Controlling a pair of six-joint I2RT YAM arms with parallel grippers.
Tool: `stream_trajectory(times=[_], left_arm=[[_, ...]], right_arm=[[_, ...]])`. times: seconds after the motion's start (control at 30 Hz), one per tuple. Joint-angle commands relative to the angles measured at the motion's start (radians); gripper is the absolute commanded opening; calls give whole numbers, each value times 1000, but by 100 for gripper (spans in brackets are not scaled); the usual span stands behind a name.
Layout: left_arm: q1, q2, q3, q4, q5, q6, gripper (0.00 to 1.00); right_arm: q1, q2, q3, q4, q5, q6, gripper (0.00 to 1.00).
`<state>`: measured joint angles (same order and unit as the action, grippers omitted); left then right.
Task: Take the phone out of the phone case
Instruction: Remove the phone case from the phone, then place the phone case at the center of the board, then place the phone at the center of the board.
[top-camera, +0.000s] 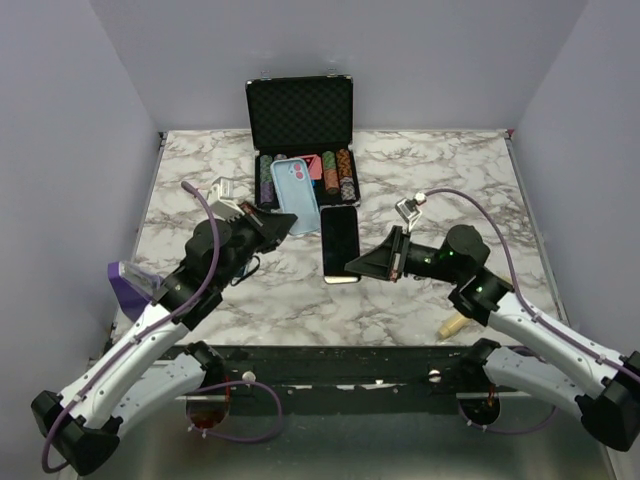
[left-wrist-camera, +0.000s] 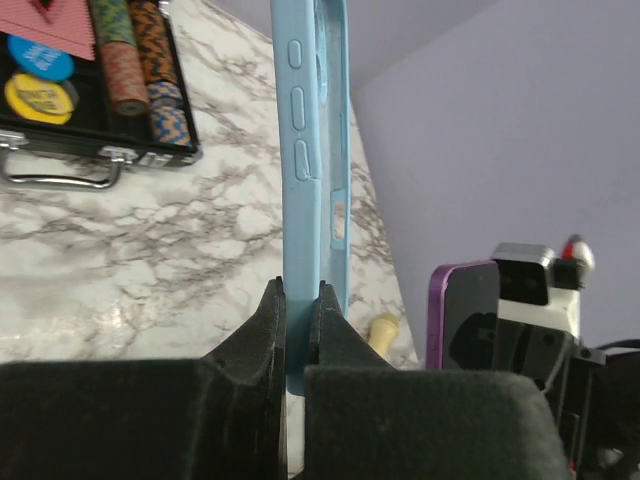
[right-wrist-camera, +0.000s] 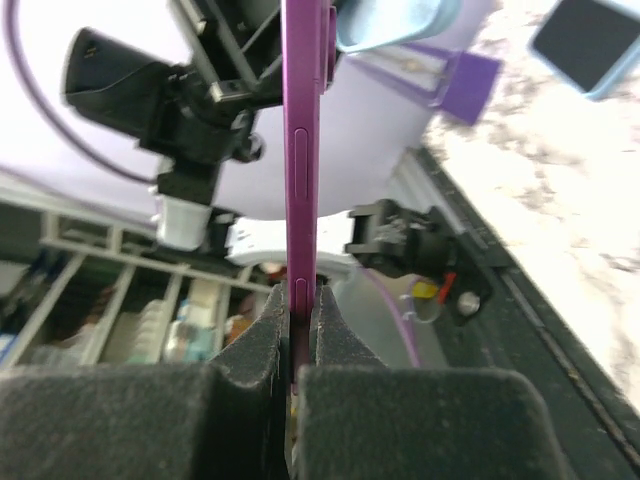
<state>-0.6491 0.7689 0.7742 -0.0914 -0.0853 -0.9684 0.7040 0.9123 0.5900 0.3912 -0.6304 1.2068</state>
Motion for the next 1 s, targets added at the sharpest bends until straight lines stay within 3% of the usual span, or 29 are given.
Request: stream_trajectory(times=[0.0, 0.2, 0.47, 0.7, 0.87, 0.97], left_arm=[[0, -31, 40, -154, -178, 97, 0], [-1, -91, 7, -234, -193, 163, 0], [0, -86, -88, -107, 85, 139, 0], [-1, 7, -271, 194, 307, -48, 0], [-6, 127, -392, 450, 386, -191, 0], [-11, 222, -431, 591, 404, -234, 0]], right_arm=[[5, -55, 132, -456, 200, -284, 1], [3, -24, 205, -788, 576, -383, 1], [-35, 45, 296, -911, 811, -469, 1], [-214, 158, 338, -914, 735, -602, 1], [-382, 221, 298, -826, 513, -647, 1], [-406, 260, 280, -787, 425, -673, 1]])
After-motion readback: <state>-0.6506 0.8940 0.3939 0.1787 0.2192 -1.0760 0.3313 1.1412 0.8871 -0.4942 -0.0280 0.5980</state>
